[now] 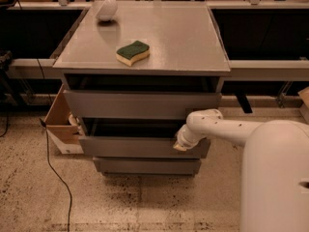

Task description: Open middle drawer

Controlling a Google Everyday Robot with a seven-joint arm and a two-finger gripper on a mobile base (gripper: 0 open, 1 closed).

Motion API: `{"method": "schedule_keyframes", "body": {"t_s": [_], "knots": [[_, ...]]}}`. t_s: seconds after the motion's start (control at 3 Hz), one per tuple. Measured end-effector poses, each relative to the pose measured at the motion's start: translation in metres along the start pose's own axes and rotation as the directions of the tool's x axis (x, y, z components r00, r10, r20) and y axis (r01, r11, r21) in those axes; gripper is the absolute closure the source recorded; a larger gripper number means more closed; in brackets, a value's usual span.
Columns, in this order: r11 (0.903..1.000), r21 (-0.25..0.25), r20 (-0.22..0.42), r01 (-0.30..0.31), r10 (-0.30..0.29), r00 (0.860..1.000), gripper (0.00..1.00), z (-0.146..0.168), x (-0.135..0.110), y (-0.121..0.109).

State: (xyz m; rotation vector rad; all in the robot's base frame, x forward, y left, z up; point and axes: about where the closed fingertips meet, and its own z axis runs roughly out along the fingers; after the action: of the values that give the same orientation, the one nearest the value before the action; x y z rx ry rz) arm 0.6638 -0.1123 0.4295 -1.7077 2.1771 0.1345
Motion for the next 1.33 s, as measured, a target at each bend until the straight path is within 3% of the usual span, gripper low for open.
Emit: {"method": "schedule_keyframes", "body": {"t_s": [0.33, 0.67, 1.0, 1.33], "knots": [[1.0, 0.0, 0.0, 0.0, 0.0, 1.0, 0.88, -0.008, -0.003, -0.001], [1.0, -0.002, 0.0, -0.001, 0.001, 1.0, 0.57, -0.012, -0.004, 0.0], [0.9996, -0.025, -0.006, -0.015, 0.014, 1.0, 0.34, -0.016, 0.004, 0.021], [0.9994, -0.03, -0.008, -0.017, 0.017, 1.0, 0.03, -0.019, 0.004, 0.024]]}}
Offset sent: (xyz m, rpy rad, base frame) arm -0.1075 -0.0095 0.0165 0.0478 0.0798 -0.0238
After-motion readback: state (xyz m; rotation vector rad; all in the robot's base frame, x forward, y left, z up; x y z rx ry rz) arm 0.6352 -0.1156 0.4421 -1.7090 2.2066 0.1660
